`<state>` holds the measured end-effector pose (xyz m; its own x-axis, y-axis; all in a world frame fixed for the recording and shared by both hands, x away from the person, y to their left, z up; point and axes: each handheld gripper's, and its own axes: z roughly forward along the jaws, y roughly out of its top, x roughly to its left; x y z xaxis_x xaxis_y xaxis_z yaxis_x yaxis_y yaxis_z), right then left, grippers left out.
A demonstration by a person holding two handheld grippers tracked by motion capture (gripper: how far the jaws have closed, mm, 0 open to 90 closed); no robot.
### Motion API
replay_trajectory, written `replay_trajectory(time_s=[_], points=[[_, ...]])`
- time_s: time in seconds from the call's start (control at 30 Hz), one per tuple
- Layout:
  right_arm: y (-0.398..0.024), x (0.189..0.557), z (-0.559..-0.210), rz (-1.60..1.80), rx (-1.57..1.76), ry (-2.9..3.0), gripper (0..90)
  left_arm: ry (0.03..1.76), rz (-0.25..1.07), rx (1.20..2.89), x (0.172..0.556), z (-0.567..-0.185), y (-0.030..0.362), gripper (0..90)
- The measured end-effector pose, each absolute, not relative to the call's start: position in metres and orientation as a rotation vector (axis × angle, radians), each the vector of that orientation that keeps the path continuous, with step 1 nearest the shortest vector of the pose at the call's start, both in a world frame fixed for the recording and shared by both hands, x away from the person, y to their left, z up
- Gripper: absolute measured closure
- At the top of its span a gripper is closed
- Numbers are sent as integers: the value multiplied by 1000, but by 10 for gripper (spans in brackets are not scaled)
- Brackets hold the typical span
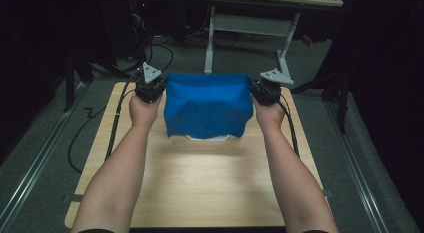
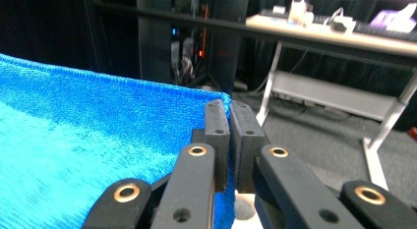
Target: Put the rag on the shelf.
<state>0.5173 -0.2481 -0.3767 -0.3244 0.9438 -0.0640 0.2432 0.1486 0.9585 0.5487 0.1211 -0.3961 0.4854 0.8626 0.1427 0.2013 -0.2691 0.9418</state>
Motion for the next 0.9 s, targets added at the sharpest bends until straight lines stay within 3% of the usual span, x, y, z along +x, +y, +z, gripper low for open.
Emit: replay_trajectory(time_s=[0.63,0.9], points=[[-257,510,-453,1223,1281,1782,879,995,699,1877,533,-474,113,893],[-258,508,-462,1233,1314,1789,878,1015,666,1877,527,-485,112,892]])
